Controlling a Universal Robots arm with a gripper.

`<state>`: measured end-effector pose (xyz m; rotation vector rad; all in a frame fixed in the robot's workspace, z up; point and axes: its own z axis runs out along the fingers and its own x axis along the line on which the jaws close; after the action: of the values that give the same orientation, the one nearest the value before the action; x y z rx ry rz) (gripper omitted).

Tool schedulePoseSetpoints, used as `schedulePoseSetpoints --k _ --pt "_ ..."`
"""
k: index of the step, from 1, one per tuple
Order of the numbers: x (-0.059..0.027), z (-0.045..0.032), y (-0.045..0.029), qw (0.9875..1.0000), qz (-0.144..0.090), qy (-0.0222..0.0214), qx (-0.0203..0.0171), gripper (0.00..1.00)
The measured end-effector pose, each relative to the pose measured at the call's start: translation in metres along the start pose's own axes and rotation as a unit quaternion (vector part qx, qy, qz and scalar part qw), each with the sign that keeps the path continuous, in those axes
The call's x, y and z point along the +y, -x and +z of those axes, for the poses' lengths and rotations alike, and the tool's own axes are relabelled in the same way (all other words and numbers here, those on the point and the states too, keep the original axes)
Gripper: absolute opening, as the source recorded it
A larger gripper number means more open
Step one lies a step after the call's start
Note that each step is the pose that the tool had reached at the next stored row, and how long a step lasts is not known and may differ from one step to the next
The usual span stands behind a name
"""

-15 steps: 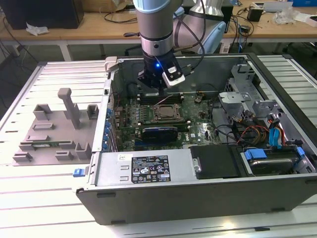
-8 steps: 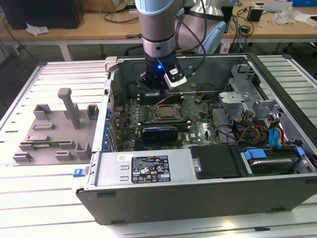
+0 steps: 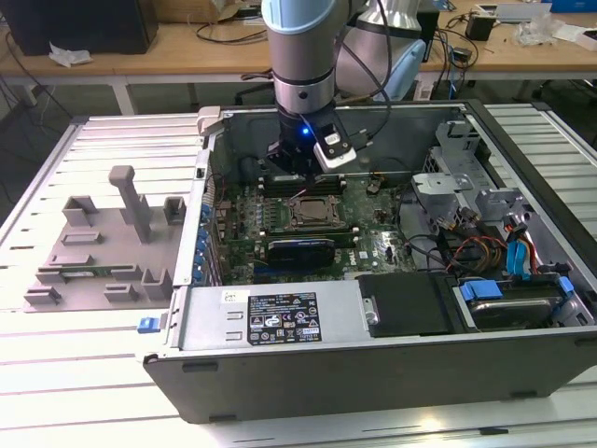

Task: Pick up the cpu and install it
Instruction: 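Install the first cpu locking lever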

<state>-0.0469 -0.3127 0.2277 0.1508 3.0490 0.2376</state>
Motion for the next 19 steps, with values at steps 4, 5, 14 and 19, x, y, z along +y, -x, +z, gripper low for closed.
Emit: schedulePoseSetpoints --k 4,5,14,19 --pt "0.0061 0.0024 -0.0006 1.0000 0.000 -0.0001 -0.0001 0.11" --pt "0.0084 0.0030 -0.0009 1.0000 0.000 -0.0001 -0.0001 0.11" --pt "0.0142 0.0099 -0.0021 1.0000 -0.001 -0.0037 -0.0017 0.11" --pt "0.0131 0.0164 -0.0027 0.9999 -0.003 -0.0033 -0.0142 0.11"
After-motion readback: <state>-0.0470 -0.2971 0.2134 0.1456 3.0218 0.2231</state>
